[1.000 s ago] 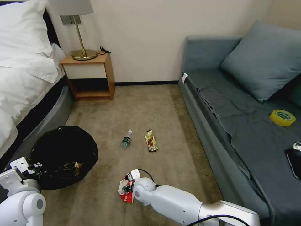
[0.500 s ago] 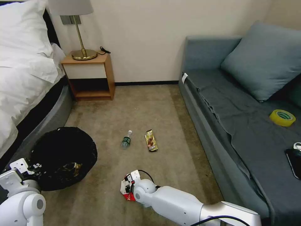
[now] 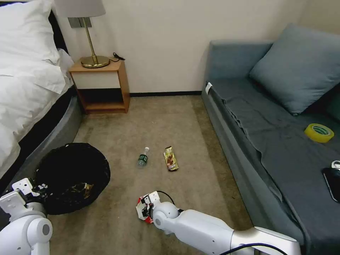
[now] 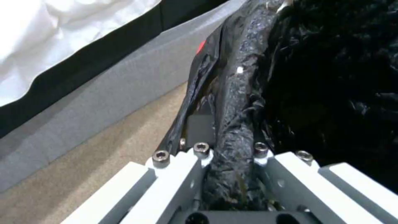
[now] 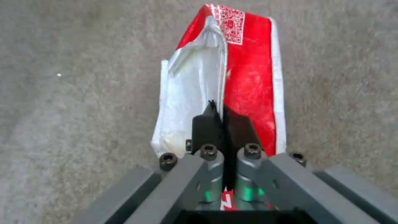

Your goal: Pick up the trash bin, then pick up the garbage on the floor and place it into the trash bin.

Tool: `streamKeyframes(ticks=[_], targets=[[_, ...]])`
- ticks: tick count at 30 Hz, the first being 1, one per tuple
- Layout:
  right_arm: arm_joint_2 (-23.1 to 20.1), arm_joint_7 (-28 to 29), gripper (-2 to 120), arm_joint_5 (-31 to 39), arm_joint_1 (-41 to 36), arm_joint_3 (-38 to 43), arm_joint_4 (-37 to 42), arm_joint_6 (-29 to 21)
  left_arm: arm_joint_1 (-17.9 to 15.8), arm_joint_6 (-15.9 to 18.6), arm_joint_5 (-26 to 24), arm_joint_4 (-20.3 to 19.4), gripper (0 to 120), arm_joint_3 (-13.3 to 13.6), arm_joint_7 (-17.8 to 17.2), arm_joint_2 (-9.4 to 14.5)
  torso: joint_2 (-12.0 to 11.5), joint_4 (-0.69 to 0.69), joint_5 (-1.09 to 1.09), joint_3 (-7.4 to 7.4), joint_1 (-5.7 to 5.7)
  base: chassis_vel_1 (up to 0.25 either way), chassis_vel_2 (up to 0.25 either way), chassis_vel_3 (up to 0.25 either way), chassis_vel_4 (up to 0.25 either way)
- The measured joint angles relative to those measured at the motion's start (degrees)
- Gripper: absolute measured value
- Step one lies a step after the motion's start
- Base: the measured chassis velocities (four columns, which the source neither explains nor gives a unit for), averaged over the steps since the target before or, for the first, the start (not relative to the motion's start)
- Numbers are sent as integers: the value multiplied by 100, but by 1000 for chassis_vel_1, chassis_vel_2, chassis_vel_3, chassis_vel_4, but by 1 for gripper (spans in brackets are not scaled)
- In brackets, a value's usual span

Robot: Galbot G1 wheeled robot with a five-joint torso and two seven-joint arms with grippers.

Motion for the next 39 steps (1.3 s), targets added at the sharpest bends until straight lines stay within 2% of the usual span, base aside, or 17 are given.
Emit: streamKeyframes(ticks=[9,13,18,20,22,26,27,30,32,37,39], targets=[[-506,187,0,194,268,255,882,-66,23,-3,-13,0,2,47,9,17,0,0,1,0,0,0,0,0,0],[-860,212,0,247,432,851,1505,-62,40,-5,-12,23,2,123,10,42,0,-1,0,0,0,0,0,0,0],[-960,316,0,518,636,1402,2272,-88,63,-9,9,36,2,260,10,47,0,-2,1,0,0,0,0,0,0],[-872,493,0,785,815,1632,2746,-91,76,-19,72,60,2,375,10,34,0,-1,-1,0,0,0,0,0,0],[-612,770,0,1101,1049,1758,3381,-91,81,-40,179,81,2,530,11,-6,0,0,-1,0,0,0,0,0,0],[-392,960,0,1300,1198,1635,3685,-15,81,-51,261,85,2,624,10,-29,1,0,0,0,0,0,0,0,0],[-218,1050,0,1351,1270,1379,3757,106,79,-52,305,82,2,695,10,-53,1,0,-1,0,0,0,0,0,0],[-51,1091,0,1331,1292,1143,3695,186,79,-52,334,64,2,746,10,-78,1,1,-1,0,0,0,0,0,0],[220,1110,0,1176,1317,765,3365,382,90,-53,378,14,2,818,8,-118,1,0,-2,0,0,0,0,0,0],[570,1116,0,927,1435,178,2771,669,139,-53,442,-92,2,929,7,-164,1,2,-2,0,0,0,0,0,0],[585,1096,0,865,1460,93,2672,682,151,-53,451,-118,2,941,5,-173,1,1,-2,0,0,0,0,0,0]])
